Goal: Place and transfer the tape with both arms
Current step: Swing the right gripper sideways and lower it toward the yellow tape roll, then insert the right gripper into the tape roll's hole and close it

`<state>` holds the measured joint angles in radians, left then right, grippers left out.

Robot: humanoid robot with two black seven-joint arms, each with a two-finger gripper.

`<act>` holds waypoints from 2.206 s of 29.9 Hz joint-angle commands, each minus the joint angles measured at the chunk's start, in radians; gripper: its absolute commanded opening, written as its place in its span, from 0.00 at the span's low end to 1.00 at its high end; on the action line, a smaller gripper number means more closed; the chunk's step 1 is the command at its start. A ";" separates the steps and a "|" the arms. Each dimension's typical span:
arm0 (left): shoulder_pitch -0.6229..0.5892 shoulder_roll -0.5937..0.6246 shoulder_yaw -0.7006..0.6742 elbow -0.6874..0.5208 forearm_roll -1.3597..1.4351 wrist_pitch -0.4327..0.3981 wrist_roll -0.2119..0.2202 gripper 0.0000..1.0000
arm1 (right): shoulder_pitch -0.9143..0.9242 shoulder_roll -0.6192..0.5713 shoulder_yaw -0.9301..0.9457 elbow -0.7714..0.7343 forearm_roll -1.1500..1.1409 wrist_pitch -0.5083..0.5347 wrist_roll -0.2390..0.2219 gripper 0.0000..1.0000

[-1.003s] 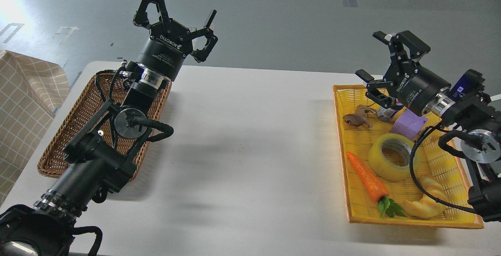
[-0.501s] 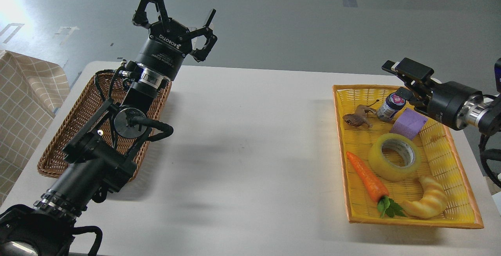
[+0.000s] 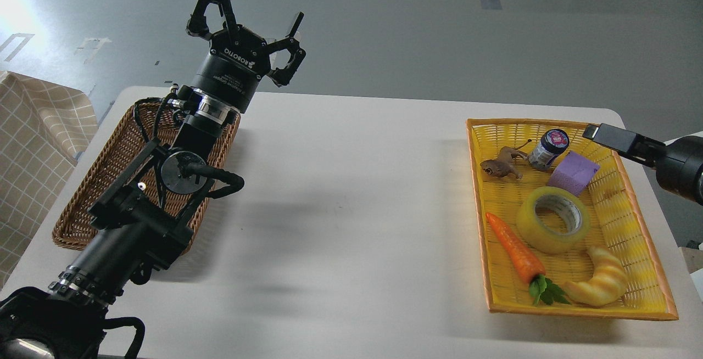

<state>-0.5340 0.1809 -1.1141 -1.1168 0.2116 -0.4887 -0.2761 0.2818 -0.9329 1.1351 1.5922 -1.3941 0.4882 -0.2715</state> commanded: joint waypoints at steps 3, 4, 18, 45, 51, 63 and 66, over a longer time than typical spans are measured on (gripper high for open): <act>0.002 0.002 -0.010 0.000 0.000 0.000 0.000 0.98 | 0.005 -0.020 -0.071 -0.008 -0.080 0.001 0.002 1.00; 0.002 0.002 -0.012 0.000 0.000 0.000 0.000 0.98 | -0.001 -0.023 -0.075 -0.012 -0.133 0.001 0.002 1.00; 0.002 -0.003 -0.013 0.000 0.000 0.000 -0.014 0.98 | 0.031 0.101 -0.166 -0.103 -0.362 0.001 0.002 0.98; 0.003 0.000 -0.026 0.003 0.000 0.000 -0.014 0.98 | 0.105 0.135 -0.342 -0.159 -0.364 0.001 -0.005 0.78; 0.003 -0.001 -0.026 0.003 0.000 0.000 -0.014 0.98 | 0.105 0.154 -0.342 -0.176 -0.364 0.001 -0.005 0.74; 0.003 -0.003 -0.026 0.003 0.000 0.000 -0.014 0.98 | 0.106 0.171 -0.342 -0.181 -0.362 0.001 -0.005 0.48; 0.003 -0.003 -0.026 0.003 0.000 0.000 -0.014 0.98 | 0.106 0.171 -0.342 -0.181 -0.362 0.001 -0.005 0.48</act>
<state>-0.5308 0.1781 -1.1398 -1.1136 0.2117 -0.4887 -0.2900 0.3880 -0.7629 0.7930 1.4117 -1.7564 0.4887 -0.2762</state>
